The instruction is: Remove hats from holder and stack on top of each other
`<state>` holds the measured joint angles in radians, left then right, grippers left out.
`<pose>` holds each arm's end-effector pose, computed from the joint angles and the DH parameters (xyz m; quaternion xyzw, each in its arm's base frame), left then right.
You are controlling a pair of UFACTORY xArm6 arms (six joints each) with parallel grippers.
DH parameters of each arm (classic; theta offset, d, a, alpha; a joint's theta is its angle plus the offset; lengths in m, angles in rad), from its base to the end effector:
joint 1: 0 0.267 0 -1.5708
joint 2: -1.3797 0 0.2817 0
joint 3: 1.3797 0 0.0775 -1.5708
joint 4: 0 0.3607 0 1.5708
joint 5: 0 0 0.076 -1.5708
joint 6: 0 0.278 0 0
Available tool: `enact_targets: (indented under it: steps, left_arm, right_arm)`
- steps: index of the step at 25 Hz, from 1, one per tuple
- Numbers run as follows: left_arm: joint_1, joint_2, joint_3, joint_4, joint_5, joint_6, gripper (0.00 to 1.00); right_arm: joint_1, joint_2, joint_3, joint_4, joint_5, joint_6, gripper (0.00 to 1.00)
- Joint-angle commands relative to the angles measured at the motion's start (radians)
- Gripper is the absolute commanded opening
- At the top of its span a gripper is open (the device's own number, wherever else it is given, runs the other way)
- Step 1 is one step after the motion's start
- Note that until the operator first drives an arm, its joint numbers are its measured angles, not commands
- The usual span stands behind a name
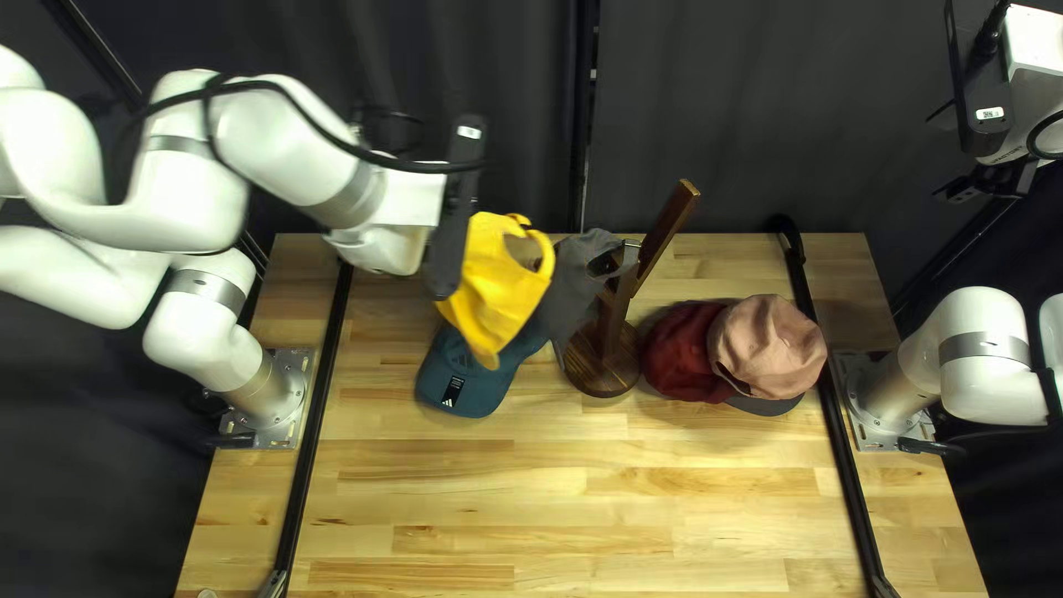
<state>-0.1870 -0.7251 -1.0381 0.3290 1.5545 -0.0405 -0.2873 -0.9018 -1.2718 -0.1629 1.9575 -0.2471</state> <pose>0.3359 0.0274 0.4129 -0.9796 0.0574 -0.1206 0.1504 0.1797 -0.1015 0.4967 0.9899 -0.0585 0.0848 0.0974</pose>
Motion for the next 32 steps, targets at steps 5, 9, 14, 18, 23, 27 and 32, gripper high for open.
enact_targets:
  steps: [5, 9, 14, 18, 23, 27, 32]
  left_arm:
    - [0.016, -0.009, 0.048, -0.023, -0.009, -0.001, 0.0]
    - [0.033, -0.008, 0.069, -0.049, 0.006, -0.001, 0.0]
    - [0.055, 0.002, 0.114, -0.081, -0.013, -0.016, 0.0]
    - [0.077, 0.019, 0.152, -0.109, -0.057, -0.017, 0.0]
    - [0.09, 0.063, 0.156, -0.137, -0.079, -0.017, 1.0]
    - [0.094, 0.061, 0.141, -0.145, -0.059, -0.009, 1.0]
    - [0.101, 0.059, 0.086, -0.139, -0.014, 0.026, 1.0]
  right_arm:
    - [0.0, 0.0, 0.0, 0.0, 0.0, 0.0, 1.0]
    - [0.0, 0.0, 0.0, 0.0, 0.0, 0.0, 1.0]
    - [0.0, 0.0, 0.0, 0.0, 0.0, 0.0, 1.0]
    - [0.0, 0.0, 0.0, 0.0, 0.0, 0.0, 1.0]
    - [0.0, 0.0, 0.0, 0.0, 0.0, 0.0, 1.0]
    - [0.0, 0.0, 0.0, 0.0, 0.0, 0.0, 1.0]
    - [0.0, 0.0, 0.0, 0.0, 0.0, 0.0, 1.0]
